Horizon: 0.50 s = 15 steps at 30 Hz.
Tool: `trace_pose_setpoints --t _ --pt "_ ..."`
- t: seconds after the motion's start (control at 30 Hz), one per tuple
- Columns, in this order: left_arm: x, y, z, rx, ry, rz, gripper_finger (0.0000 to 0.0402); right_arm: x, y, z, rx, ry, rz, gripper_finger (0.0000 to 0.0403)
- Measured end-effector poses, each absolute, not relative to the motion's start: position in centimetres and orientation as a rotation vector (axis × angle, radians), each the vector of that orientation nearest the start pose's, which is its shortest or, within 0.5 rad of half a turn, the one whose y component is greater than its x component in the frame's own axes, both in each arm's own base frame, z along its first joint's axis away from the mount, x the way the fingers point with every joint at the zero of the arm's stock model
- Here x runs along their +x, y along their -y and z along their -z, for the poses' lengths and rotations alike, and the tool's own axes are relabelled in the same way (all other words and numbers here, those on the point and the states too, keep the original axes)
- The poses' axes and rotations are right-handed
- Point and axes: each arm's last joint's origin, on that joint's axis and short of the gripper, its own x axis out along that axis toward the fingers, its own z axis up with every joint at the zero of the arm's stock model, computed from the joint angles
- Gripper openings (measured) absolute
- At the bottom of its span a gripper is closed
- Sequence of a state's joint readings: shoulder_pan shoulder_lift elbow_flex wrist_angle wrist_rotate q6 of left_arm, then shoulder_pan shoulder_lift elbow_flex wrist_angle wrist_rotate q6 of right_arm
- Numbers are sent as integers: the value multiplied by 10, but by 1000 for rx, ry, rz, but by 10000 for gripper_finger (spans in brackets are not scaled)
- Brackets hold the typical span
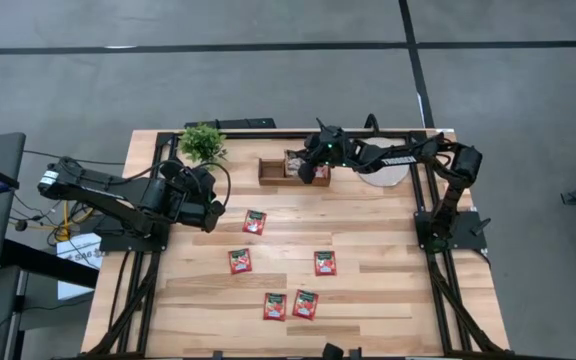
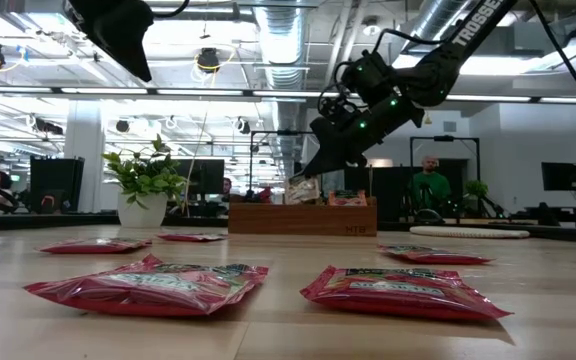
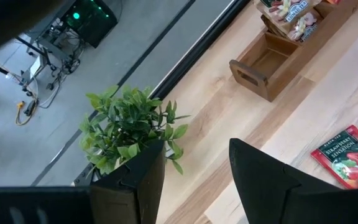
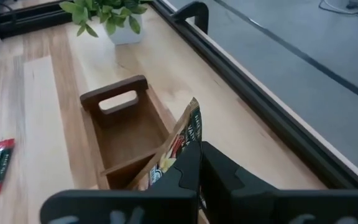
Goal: Pick & Place Tea
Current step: Put the brown tea bag into the middle section of the wooden organizer
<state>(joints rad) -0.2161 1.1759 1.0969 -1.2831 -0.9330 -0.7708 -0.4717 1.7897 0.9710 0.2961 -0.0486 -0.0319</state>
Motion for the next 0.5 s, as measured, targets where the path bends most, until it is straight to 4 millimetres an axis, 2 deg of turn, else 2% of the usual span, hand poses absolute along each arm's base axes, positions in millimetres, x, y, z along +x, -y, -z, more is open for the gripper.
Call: trace_pose_setpoints --t 0.5 --pt "186 17 -305 90 -829 -965 172 331 167 -173 121 -541 404 0"
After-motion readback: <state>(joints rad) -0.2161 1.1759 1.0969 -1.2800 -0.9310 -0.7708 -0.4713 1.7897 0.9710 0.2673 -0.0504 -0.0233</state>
